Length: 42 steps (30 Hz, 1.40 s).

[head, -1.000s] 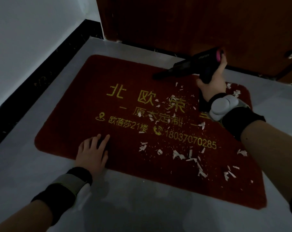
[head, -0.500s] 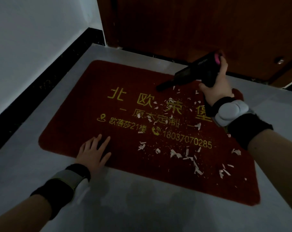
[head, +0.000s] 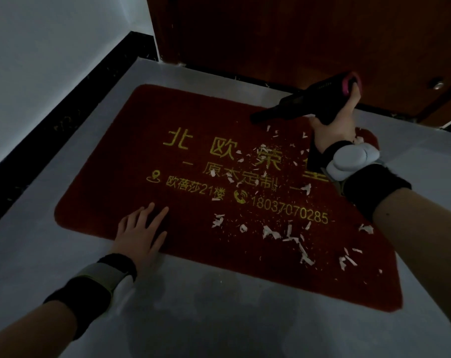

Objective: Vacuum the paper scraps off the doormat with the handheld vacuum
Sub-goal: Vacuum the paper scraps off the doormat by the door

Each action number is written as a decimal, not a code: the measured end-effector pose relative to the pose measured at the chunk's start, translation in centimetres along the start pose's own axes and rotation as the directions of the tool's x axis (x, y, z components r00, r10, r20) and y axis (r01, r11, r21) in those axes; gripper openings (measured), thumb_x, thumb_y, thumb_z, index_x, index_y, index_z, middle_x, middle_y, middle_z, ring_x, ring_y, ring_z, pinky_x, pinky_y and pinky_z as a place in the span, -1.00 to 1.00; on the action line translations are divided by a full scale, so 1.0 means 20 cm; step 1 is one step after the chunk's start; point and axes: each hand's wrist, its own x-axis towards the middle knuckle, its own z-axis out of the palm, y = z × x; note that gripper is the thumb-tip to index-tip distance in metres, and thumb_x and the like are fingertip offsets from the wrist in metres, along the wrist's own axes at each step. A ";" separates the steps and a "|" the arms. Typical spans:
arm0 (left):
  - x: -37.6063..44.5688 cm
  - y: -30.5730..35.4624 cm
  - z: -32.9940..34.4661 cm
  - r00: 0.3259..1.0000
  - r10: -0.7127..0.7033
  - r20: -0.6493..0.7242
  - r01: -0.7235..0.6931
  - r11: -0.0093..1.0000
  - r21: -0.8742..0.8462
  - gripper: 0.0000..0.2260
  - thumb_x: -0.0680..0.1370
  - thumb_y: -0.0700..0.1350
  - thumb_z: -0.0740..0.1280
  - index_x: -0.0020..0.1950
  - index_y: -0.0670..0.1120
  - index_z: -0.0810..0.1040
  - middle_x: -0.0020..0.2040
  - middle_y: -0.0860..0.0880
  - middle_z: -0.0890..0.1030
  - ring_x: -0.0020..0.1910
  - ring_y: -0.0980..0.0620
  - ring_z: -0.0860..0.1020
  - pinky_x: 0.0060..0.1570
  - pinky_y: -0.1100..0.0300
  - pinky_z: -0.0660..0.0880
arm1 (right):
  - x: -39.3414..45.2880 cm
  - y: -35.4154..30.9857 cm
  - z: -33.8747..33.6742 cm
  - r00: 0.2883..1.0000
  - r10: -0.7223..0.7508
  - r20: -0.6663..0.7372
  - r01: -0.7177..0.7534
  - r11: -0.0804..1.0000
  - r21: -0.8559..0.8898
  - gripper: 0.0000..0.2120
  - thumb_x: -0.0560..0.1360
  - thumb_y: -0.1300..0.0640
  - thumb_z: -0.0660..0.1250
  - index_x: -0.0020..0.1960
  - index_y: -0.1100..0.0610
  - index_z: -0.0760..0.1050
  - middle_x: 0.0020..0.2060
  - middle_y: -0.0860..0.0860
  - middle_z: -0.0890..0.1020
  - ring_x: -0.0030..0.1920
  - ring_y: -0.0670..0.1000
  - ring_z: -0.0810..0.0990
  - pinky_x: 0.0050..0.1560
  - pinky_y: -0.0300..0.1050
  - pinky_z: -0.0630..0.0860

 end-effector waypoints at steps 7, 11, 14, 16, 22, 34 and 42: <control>0.00 0.00 0.05 0.997 -0.019 -0.079 0.015 0.999 -0.051 -0.37 0.48 0.24 -0.20 0.53 0.11 0.10 0.49 -0.12 0.22 0.44 -0.20 0.19 0.36 -0.17 0.15 | 0.09 -0.05 0.15 0.998 0.051 -0.031 -0.051 0.998 -0.023 -0.15 0.51 0.17 0.31 0.55 -0.04 -0.22 0.27 0.08 0.49 0.08 0.11 0.58 -0.02 -0.11 0.45; 0.00 -0.01 0.08 0.995 -0.036 -0.095 0.028 0.996 -0.083 -0.42 0.50 0.22 -0.15 0.52 0.13 0.11 0.49 -0.11 0.24 0.43 -0.18 0.17 0.36 -0.19 0.15 | 0.09 -0.10 0.23 0.999 0.041 -0.031 -0.042 0.999 -0.032 -0.14 0.51 0.19 0.31 0.54 -0.03 -0.23 0.25 0.07 0.50 0.03 0.09 0.59 -0.08 -0.13 0.44; -0.01 -0.01 0.10 0.992 -0.044 -0.119 0.033 0.995 -0.091 -0.43 0.52 0.22 -0.15 0.52 0.14 0.07 0.49 -0.10 0.22 0.44 -0.13 0.11 0.38 -0.17 0.11 | 0.06 -0.10 0.27 0.996 -0.027 -0.080 0.022 0.998 -0.059 -0.16 0.52 0.18 0.31 0.55 0.01 -0.21 0.24 0.08 0.48 -0.10 0.00 0.53 -0.13 -0.18 0.40; -0.01 -0.02 0.10 0.992 -0.039 -0.120 0.028 0.996 -0.087 -0.44 0.52 0.23 -0.16 0.52 0.15 0.05 0.50 -0.09 0.20 0.44 -0.11 0.08 0.39 -0.15 0.10 | 0.06 -0.09 0.28 0.994 -0.066 -0.090 0.060 0.996 -0.067 -0.17 0.52 0.18 0.30 0.56 0.03 -0.19 0.24 0.10 0.47 -0.09 0.02 0.53 -0.13 -0.18 0.39; -0.01 -0.01 0.10 0.992 -0.049 -0.116 0.038 0.995 -0.093 -0.39 0.48 0.26 -0.21 0.53 0.17 0.00 0.52 -0.07 0.14 0.48 -0.12 0.07 0.42 -0.12 0.03 | 0.07 -0.06 0.24 0.976 -0.217 -0.020 0.216 0.975 -0.046 -0.17 0.51 0.23 0.30 0.56 0.03 -0.17 0.31 0.16 0.40 0.18 0.14 0.51 0.10 -0.01 0.50; -0.02 0.03 0.01 0.998 -0.036 -0.048 0.029 0.990 -0.140 -0.44 0.61 0.11 0.08 0.53 0.18 -0.12 0.55 -0.03 -0.04 0.51 -0.11 -0.05 0.45 -0.07 -0.06 | 0.09 -0.15 -0.01 0.886 -0.359 0.293 0.399 0.912 -0.091 -0.12 0.49 0.25 0.33 0.55 -0.03 -0.21 0.35 0.18 0.38 0.13 0.15 0.54 -0.03 -0.13 0.42; -0.01 0.04 -0.03 0.999 -0.043 -0.021 0.040 0.992 -0.123 -0.42 0.61 0.11 0.08 0.53 0.16 -0.18 0.56 -0.01 -0.06 0.52 -0.11 -0.04 0.45 -0.05 -0.04 | 0.04 -0.14 -0.09 0.901 -0.315 0.299 0.352 0.932 -0.080 -0.12 0.49 0.18 0.35 0.54 -0.09 -0.19 0.33 0.18 0.41 0.21 0.17 0.51 0.16 0.05 0.49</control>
